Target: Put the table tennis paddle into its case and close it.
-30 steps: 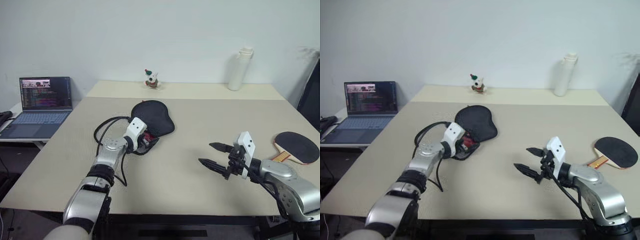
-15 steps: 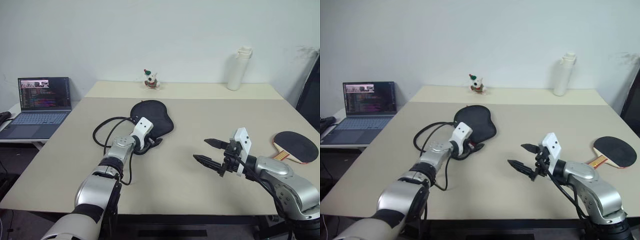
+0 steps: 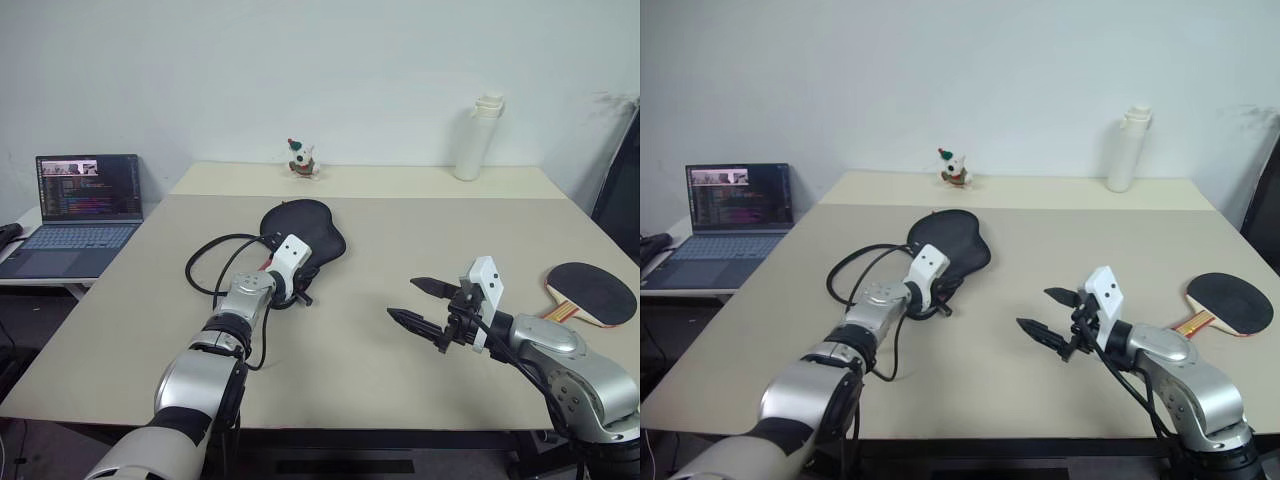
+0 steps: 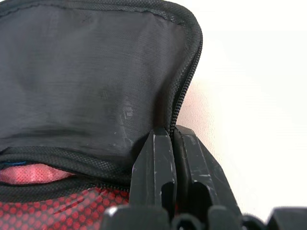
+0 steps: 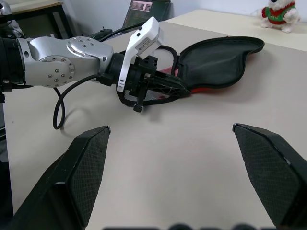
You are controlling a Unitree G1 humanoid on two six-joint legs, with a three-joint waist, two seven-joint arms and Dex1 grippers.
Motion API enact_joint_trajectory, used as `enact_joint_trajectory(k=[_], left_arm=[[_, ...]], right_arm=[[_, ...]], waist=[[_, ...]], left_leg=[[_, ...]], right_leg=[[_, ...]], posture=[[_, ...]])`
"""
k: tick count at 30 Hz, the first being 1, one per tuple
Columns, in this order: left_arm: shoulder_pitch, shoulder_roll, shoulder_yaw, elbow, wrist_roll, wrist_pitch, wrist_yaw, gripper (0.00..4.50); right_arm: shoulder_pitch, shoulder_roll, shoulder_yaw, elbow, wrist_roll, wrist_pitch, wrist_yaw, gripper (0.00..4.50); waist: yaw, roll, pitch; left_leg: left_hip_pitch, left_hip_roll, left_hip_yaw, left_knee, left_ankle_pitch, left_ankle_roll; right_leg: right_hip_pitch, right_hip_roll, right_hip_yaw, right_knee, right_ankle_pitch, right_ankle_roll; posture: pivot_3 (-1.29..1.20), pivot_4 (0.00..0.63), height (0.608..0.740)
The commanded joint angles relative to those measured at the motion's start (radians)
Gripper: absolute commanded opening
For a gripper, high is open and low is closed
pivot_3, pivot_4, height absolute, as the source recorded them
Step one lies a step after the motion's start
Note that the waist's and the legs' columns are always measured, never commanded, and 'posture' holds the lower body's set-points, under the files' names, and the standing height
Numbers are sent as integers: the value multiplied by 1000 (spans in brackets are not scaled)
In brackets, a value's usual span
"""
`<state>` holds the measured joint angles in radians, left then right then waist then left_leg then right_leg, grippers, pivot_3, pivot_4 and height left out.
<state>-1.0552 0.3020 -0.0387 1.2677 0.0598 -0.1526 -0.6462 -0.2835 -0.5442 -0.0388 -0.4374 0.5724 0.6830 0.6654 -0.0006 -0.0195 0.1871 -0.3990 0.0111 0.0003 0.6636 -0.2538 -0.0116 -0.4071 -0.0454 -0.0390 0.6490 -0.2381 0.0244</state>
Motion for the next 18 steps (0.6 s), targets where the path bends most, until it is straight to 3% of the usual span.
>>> enact_joint_trajectory(k=[1,4,13,18], left_arm=[[-39,-6,31,-22,-19,-46,3,60],[-60,-36,26,-41,-21,-80,-50,60],[6,-185,-83,-162,-15,-182,-449,60],[73,-195,-137,-210,-6,-170,-565,60]], right_arm=[[-5,-3,-27,-29,13,-18,-3,4500],[-5,-6,-34,-29,15,-16,-4,4500],[19,-7,-54,-60,27,-2,-23,4500],[51,-12,-69,-92,37,8,-38,4500]], waist=[[0,0,0],[0,0,0],[7,0,0],[-4,0,0]], left_leg=[[0,0,0,0,0,0],[0,0,0,0,0,0],[-1,-1,2,0,0,0],[0,1,2,0,0,0]], right_leg=[[0,0,0,0,0,0],[0,0,0,0,0,0],[0,-1,1,-2,1,-2],[0,2,2,0,1,-1]], posture=[[0,150,740],[0,150,740],[0,150,740],[0,150,740]])
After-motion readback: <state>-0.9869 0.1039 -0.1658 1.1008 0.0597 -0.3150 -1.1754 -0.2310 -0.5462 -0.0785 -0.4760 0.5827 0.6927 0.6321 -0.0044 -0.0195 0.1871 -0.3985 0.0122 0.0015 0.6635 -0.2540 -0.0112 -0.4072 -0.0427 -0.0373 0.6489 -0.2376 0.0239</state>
